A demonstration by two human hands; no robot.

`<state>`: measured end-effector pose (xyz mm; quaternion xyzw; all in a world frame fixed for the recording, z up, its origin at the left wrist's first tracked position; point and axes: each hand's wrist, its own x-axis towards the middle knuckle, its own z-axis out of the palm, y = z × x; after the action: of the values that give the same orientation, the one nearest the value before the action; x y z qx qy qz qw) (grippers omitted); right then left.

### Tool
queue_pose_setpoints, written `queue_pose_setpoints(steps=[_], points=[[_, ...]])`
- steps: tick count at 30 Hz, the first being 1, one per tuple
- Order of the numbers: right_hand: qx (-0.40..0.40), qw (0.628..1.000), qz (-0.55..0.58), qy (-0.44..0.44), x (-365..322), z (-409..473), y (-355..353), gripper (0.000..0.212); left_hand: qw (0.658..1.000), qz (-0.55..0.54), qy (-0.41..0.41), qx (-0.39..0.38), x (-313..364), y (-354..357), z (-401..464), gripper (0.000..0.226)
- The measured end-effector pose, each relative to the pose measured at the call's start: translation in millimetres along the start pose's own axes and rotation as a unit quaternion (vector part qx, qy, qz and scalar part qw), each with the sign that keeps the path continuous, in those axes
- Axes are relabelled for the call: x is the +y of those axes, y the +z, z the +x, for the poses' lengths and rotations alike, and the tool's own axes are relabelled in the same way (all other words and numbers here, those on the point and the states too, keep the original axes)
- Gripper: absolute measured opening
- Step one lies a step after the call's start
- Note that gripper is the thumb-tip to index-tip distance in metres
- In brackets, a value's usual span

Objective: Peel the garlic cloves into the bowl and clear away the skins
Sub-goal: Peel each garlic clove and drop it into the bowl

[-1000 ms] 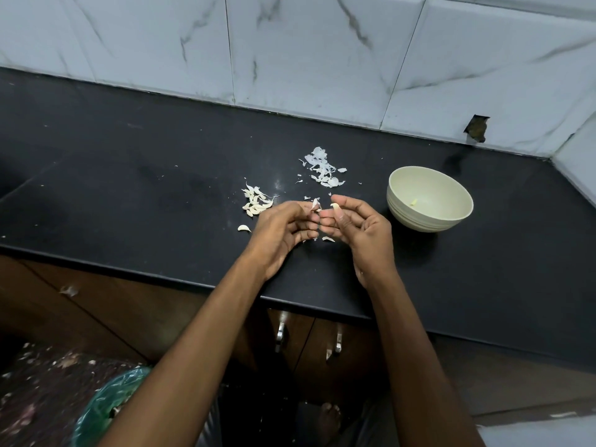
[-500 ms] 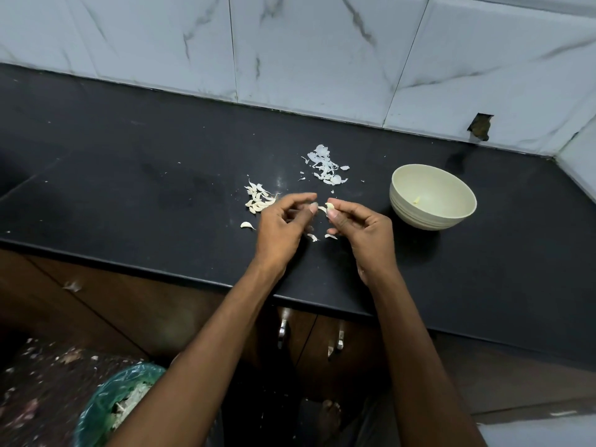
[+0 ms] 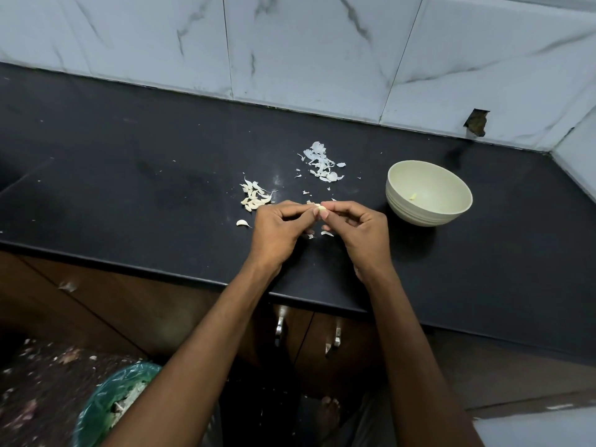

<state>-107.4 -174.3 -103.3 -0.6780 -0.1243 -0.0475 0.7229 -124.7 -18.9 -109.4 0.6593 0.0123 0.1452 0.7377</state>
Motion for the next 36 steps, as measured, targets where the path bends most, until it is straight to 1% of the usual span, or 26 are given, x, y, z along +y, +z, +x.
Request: queue_pose_setpoints(steps=[3,5,6,8,10,13,18,19,21,23,26,28,30,32,34,36], points=[[-0.013,0.999,-0.048,-0.014,0,-1,0,0.013,1.000,0.005,0.004,0.018,0,1,-1,0.008],[-0.020,0.995,-0.091,-0.029,1,-2,3,0.012,0.999,0.002,0.005,0.051,-2,1,0,0.010],[-0.014,0.995,-0.093,-0.031,1,-2,4,0.011,0.998,0.004,0.009,0.067,-2,1,0,0.008],[0.024,0.999,-0.034,-0.019,-1,-2,4,0.013,0.996,0.010,0.015,0.090,-4,0,2,0.007],[0.061,0.998,0.025,-0.014,-4,-2,1,0.020,0.994,0.029,0.015,0.100,-7,-1,5,0.012],[0.070,0.997,0.024,-0.028,-5,-2,1,0.018,0.995,0.054,0.011,0.082,-9,0,7,0.017],[0.100,0.993,0.026,-0.052,-17,-15,-7,0.013,0.992,0.094,0.039,0.069,-10,0,6,0.008],[0.101,0.993,0.012,-0.064,-22,-19,-11,0.014,0.992,0.099,0.045,0.063,-11,0,6,0.002],[0.108,0.990,-0.029,-0.090,-36,-25,-21,0.017,0.986,0.140,0.065,0.054,-11,1,7,0.014],[0.123,0.982,-0.077,-0.122,-54,-24,-35,0.021,0.976,0.191,0.093,0.038,-11,0,7,0.022],[0.166,0.957,-0.176,-0.159,-79,-12,-64,0.024,0.967,0.230,0.108,0.017,-10,-1,5,0.033],[0.191,0.938,-0.230,-0.173,-89,-4,-82,0.023,0.967,0.234,0.096,0.023,-7,0,3,0.032],[0.196,0.928,-0.269,-0.168,-91,4,-99,0.023,0.968,0.234,0.086,0.035,-6,1,2,0.026],[0.180,0.917,-0.322,-0.149,-87,12,-112,0.024,0.967,0.237,0.088,0.043,-7,0,3,0.022],[0.162,0.912,-0.357,-0.124,-82,18,-120,0.030,0.963,0.249,0.093,0.046,-7,1,4,0.020],[0.162,0.912,-0.360,-0.110,-80,21,-122,0.038,0.964,0.248,0.089,0.044,-7,1,5,0.018]])
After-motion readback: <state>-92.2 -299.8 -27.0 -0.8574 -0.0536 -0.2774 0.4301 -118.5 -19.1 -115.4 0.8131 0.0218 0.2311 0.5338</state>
